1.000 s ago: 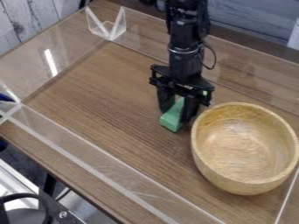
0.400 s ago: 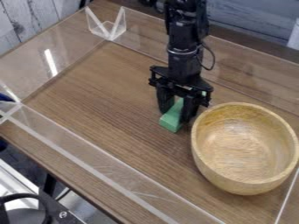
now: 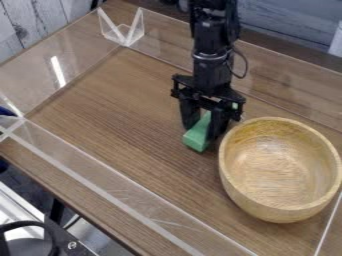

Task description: Put the green block in the brown bowl

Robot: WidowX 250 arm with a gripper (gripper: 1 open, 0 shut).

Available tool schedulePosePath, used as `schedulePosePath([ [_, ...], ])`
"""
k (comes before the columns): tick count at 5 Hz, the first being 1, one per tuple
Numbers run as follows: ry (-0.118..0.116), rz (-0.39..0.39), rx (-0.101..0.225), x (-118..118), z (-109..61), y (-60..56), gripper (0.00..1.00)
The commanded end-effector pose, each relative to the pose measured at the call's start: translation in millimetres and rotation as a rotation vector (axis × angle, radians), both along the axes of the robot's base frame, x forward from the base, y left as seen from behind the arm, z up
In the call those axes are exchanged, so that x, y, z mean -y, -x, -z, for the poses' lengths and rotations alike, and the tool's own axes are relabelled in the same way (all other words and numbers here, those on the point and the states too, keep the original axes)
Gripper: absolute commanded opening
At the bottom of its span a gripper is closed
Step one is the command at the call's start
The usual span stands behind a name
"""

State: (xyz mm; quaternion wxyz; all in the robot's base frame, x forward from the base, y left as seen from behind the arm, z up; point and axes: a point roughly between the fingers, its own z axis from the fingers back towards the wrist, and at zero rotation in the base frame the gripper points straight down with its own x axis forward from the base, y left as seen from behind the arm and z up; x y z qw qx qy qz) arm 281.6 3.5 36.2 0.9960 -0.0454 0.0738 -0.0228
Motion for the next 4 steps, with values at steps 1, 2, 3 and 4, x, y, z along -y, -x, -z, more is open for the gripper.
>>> schedulePosePath([
  [1, 0.003, 0.005, 0.1, 2.5, -30.0, -14.0, 0.0],
  [2, 0.01, 0.011, 0.118, 6.9, -39.9, -15.5, 0.0],
  [3, 0.018, 0.019, 0.13, 10.8, -47.5, -16.0, 0.0],
  [4, 0.031, 0.039, 0.141, 21.6, -55.3, -14.4, 0.0],
])
